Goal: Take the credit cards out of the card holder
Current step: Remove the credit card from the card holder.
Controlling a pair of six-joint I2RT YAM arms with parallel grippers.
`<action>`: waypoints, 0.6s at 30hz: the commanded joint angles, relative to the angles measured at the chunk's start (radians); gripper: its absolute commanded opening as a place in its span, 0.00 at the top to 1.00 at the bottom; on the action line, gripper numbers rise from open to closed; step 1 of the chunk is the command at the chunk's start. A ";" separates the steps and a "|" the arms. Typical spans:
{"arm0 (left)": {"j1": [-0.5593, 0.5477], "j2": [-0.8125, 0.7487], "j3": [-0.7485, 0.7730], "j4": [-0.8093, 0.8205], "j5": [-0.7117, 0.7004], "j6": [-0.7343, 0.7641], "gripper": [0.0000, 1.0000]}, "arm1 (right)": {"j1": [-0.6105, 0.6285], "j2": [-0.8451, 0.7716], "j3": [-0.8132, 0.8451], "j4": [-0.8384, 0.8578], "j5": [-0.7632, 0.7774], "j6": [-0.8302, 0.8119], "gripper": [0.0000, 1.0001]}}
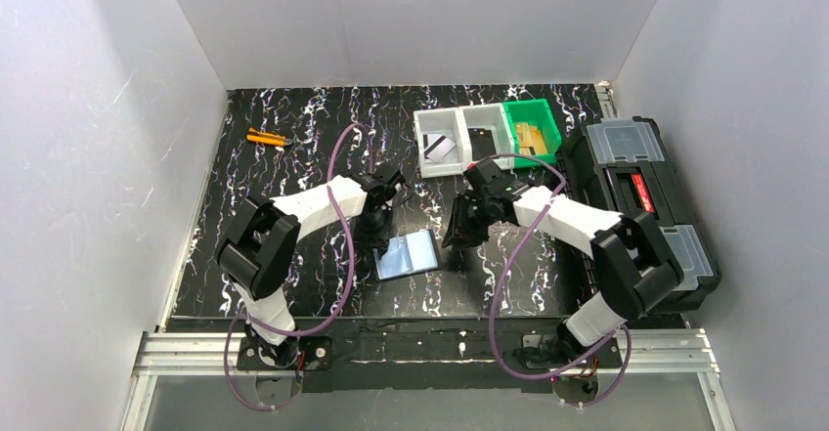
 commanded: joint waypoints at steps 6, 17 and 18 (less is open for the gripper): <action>0.007 0.016 -0.026 0.054 0.041 -0.021 0.80 | 0.068 0.153 0.111 0.039 -0.012 0.003 0.79; 0.011 0.038 -0.031 0.073 0.078 -0.023 0.86 | 0.107 0.259 0.173 0.030 0.003 -0.004 0.84; 0.012 0.039 -0.033 0.074 0.079 -0.022 0.86 | 0.114 0.266 0.180 0.029 0.005 -0.004 0.84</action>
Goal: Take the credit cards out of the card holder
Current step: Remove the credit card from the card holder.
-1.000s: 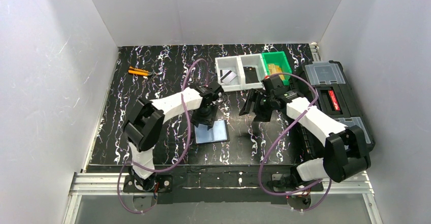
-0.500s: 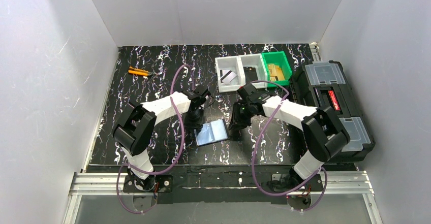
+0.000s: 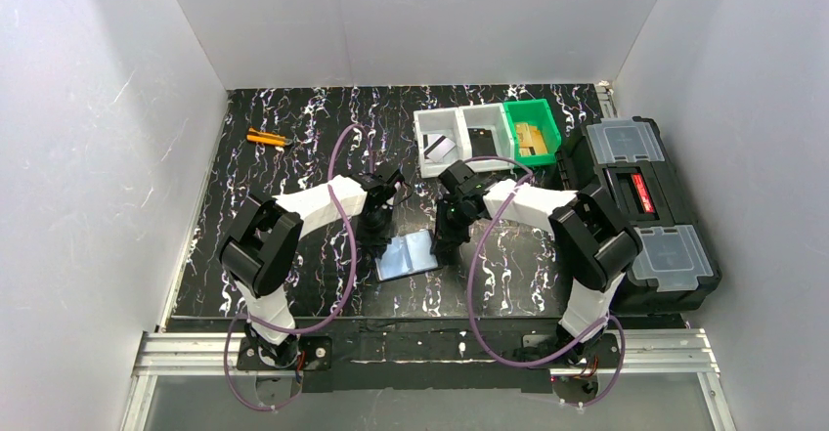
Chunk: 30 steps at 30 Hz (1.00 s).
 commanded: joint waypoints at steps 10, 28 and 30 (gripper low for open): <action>0.005 0.022 -0.003 0.026 0.035 -0.003 0.89 | 0.070 0.095 0.112 -0.014 -0.009 0.004 0.85; 0.005 0.021 0.007 0.034 0.055 0.001 0.92 | 0.084 0.038 0.096 0.061 -0.074 0.026 0.70; 0.006 0.018 0.007 0.034 0.055 0.001 0.93 | 0.084 0.029 0.095 0.070 -0.079 0.024 0.64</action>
